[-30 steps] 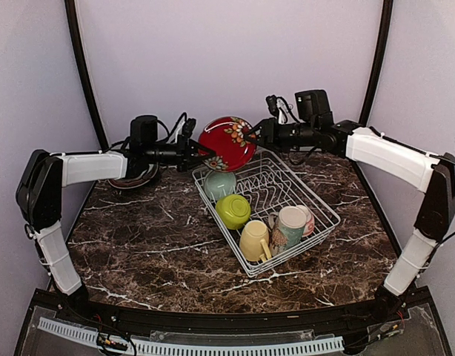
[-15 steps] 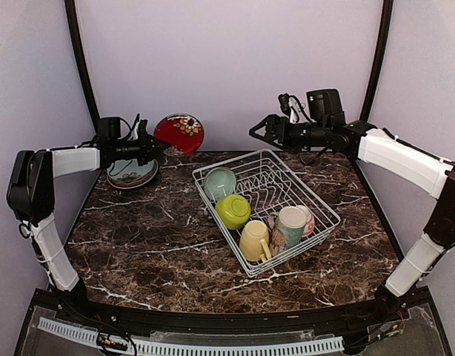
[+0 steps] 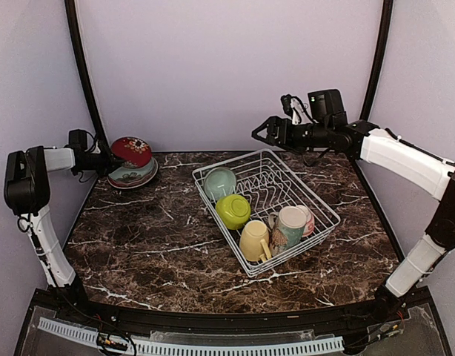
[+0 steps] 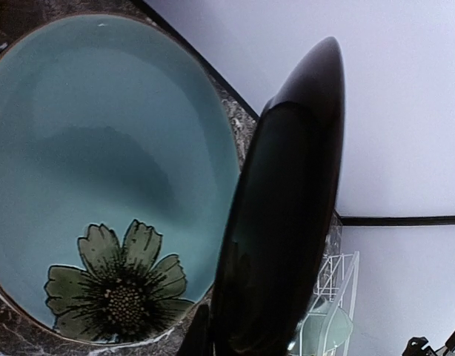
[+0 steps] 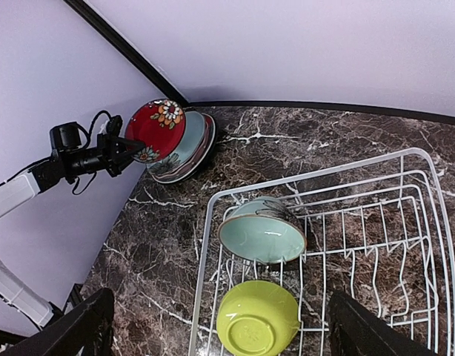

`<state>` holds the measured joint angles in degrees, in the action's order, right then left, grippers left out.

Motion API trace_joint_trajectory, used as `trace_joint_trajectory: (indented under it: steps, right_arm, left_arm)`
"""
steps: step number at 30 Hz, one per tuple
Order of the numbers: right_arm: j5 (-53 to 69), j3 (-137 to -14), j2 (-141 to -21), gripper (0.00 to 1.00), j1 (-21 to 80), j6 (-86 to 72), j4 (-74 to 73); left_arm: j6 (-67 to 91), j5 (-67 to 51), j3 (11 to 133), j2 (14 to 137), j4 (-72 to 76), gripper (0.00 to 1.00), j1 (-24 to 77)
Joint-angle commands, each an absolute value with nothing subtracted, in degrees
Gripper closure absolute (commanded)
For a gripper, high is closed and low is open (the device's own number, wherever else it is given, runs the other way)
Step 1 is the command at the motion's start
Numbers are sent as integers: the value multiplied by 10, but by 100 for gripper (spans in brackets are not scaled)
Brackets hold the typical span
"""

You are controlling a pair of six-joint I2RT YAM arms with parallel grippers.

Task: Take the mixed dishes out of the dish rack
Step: Place the plate on the plate.

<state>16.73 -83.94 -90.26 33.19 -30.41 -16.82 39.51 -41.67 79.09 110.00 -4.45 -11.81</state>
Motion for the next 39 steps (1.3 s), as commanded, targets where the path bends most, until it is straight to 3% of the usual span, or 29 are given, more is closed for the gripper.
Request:
trace_joint_trajectory:
  steps: [1,18,33,39]
  right_arm:
    - [157,-831,-894,3,329,-291,-164]
    - [156,-814,-884,1,328,-288,-162]
    - [155,-825,-890,1,328,-288,-171]
    - [154,-816,-888,1,329,-289,-176]
  left_arm:
    - [360,-412,820,1108,-79,99,-132]
    - [338,-411,849,1157,-125,85,-139]
    - [276,-348,890,1148,-213,50,-140]
    - [248,-300,906,1127,-247,26,-140]
